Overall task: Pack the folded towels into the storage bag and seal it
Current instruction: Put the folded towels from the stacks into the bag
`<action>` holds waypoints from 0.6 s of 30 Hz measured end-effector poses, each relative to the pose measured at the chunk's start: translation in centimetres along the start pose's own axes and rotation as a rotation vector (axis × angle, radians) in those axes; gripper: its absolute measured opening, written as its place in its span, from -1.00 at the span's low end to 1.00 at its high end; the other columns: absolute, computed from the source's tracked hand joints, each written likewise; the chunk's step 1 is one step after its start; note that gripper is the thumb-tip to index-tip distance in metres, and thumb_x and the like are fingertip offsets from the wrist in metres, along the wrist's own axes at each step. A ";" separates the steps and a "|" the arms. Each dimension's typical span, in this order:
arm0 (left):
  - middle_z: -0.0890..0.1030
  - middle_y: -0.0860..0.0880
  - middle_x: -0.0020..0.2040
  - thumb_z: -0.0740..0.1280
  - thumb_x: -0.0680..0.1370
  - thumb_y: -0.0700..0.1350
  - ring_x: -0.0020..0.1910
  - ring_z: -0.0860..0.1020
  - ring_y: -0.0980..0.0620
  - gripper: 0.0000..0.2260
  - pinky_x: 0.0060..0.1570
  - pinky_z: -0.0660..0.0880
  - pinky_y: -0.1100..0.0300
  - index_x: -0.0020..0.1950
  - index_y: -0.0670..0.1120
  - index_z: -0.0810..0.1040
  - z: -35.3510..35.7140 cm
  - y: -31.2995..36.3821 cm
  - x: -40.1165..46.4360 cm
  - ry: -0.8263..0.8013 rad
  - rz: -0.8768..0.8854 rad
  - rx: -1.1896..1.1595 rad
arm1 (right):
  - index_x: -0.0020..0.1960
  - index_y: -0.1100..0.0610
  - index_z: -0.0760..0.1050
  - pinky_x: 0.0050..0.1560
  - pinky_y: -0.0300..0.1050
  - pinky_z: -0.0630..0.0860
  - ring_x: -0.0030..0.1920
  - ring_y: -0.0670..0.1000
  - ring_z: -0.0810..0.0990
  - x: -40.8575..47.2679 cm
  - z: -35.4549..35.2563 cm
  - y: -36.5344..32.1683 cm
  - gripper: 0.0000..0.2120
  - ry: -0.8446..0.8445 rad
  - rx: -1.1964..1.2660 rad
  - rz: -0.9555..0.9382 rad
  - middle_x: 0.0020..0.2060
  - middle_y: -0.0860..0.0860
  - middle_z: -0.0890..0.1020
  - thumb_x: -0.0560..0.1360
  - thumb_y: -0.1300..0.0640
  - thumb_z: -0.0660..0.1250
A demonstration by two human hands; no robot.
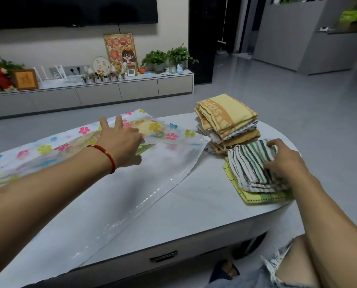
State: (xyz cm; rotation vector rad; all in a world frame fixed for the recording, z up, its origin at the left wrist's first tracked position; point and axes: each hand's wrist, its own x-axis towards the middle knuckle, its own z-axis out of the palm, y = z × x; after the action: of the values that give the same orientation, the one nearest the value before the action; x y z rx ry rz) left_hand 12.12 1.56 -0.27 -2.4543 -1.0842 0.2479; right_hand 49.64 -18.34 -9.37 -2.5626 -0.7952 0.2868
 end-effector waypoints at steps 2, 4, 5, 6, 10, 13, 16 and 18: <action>0.51 0.02 0.35 0.37 0.40 0.25 0.39 0.24 -0.27 -0.46 0.26 0.17 -0.47 0.35 0.14 0.47 -0.6 -0.5 0.5 -0.017 -0.018 -0.018 | 0.36 -0.19 0.32 -0.28 0.06 0.57 -0.13 0.22 0.64 -0.7 -1.2 -0.6 -0.41 -0.134 0.167 -0.007 -0.08 0.10 0.56 0.46 0.14 0.49; 0.52 0.00 0.33 0.38 0.40 0.25 0.41 0.21 -0.30 -0.47 0.26 0.13 -0.53 0.31 0.09 0.49 -1.3 -1.1 1.1 -0.019 -0.036 -0.024 | 0.35 -0.16 0.39 0.02 0.32 0.64 0.03 0.38 0.66 -1.6 -1.8 -0.9 -0.46 -0.307 0.401 -0.014 0.08 0.24 0.60 0.50 0.22 0.48; 0.51 0.00 0.35 0.38 0.41 0.25 0.43 0.20 -0.32 -0.48 0.25 0.11 -0.57 0.30 0.07 0.49 -1.7 -1.4 1.3 -0.016 -0.040 -0.027 | 0.29 -0.15 0.47 0.16 0.36 0.60 0.12 0.39 0.64 -2.3 -2.1 -0.9 -0.55 -0.406 0.507 -0.023 0.17 0.27 0.60 0.53 0.25 0.44; 0.49 0.01 0.37 0.38 0.41 0.25 0.43 0.19 -0.33 -0.48 0.24 0.10 -0.59 0.30 0.04 0.48 -2.2 -1.7 1.4 -0.013 -0.041 -0.034 | 0.23 -0.16 0.56 0.25 0.34 0.55 0.19 0.37 0.62 -2.9 -2.2 -1.0 -0.62 -0.494 0.594 -0.047 0.24 0.26 0.59 0.56 0.27 0.40; 0.49 -0.02 0.37 0.39 0.41 0.26 0.43 0.20 -0.35 -0.42 0.25 0.07 -0.61 0.33 0.00 0.46 -3.4 -2.8 1.8 0.008 -0.062 -0.105 | 0.27 -0.05 0.65 0.25 0.25 0.43 0.22 0.26 0.50 -5.7 -1.5 -4.0 -0.63 -0.812 0.800 -0.256 0.33 0.32 0.55 0.55 0.27 0.35; 0.49 -0.04 0.37 0.38 0.41 0.28 0.46 0.16 -0.35 -0.38 0.26 0.06 -0.61 0.37 -0.01 0.42 -4.0 -3.3 1.8 0.006 -0.077 -0.137 | 0.26 0.06 0.65 -0.01 0.08 0.66 0.05 0.26 0.68 -8.2 2.4 -10.5 -0.60 -1.054 0.935 -0.345 0.21 0.21 0.68 0.45 0.32 0.39; 0.46 -0.06 0.40 0.36 0.43 0.28 0.50 0.11 -0.37 -0.39 0.26 0.02 -0.61 0.38 -0.01 0.41 -4.4 -3.6 1.8 -0.005 -0.082 -0.142 | 0.17 0.06 0.68 -0.14 -0.03 0.69 -0.05 0.14 0.72 -9.3 7.7 -17.6 -0.63 -0.963 1.041 -0.343 0.14 0.16 0.73 0.46 0.37 0.35; 0.47 -0.06 0.39 0.35 0.43 0.28 0.49 0.11 -0.36 -0.40 0.26 0.03 -0.61 0.37 -0.01 0.42 -4.5 -4.0 1.8 0.000 -0.088 -0.148 | 0.18 0.01 0.66 -0.12 0.03 0.69 -0.10 0.12 0.70 -8.5 11.0 -20.2 -0.65 -0.767 0.989 -0.309 0.15 0.20 0.71 0.50 0.34 0.37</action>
State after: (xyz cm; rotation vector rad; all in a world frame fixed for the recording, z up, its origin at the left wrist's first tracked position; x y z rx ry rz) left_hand 12.22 3.75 5.58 -2.5266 -1.2480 0.1442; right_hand 29.40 -4.49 -9.12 -1.3477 -0.9467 1.2369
